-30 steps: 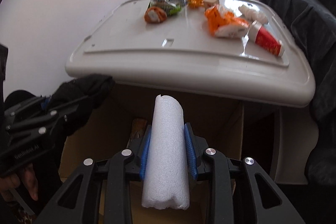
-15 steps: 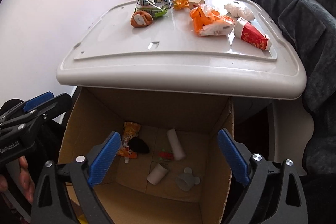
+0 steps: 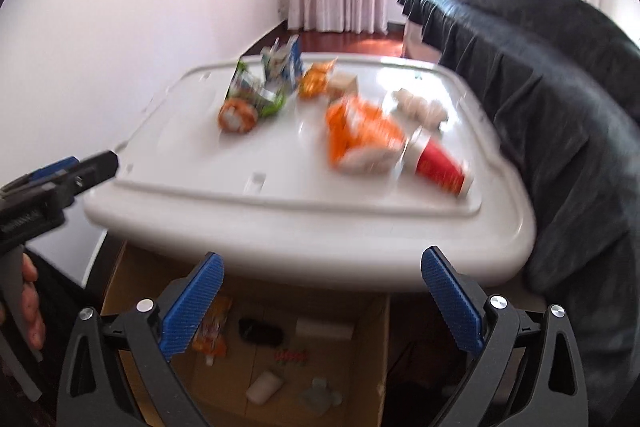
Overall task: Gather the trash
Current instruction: 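Carry the sock and foam tube over the box and release both, then grasp the orange glove with the left tool while the right tool grasps the orange plastic bag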
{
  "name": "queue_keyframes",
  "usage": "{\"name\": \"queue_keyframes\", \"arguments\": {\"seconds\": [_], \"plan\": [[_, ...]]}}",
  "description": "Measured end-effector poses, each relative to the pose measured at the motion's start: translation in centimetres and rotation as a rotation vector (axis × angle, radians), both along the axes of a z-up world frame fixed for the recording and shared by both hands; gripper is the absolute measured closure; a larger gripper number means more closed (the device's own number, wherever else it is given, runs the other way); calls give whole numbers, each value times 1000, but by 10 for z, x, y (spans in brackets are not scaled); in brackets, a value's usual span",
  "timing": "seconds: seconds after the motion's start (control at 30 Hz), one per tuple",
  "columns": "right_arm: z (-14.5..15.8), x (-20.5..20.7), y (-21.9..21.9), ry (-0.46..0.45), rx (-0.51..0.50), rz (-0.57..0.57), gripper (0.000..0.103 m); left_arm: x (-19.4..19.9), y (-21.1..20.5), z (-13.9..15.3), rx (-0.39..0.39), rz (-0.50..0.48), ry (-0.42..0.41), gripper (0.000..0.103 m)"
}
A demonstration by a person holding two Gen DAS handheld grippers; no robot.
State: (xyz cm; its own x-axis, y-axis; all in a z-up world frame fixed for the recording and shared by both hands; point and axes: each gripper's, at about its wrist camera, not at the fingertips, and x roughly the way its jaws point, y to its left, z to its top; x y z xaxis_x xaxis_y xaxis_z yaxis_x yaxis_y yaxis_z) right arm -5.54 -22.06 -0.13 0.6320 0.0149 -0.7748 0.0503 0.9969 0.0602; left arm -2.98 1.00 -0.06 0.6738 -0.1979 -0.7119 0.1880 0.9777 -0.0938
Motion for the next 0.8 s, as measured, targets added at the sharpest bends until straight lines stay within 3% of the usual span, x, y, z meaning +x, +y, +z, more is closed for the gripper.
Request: {"name": "queue_keyframes", "arguments": {"seconds": [0.27, 0.47, 0.8], "plan": [[26, 42, -24, -105, -11, -59, 5, 88, -31, -28, 30, -43, 41, 13], [15, 51, -30, -127, -10, -70, 5, 129, -44, -60, 28, -53, 61, 13], [5, 52, -24, -120, -24, -38, 5, 165, -51, -91, 37, -93, 101, 37]]}}
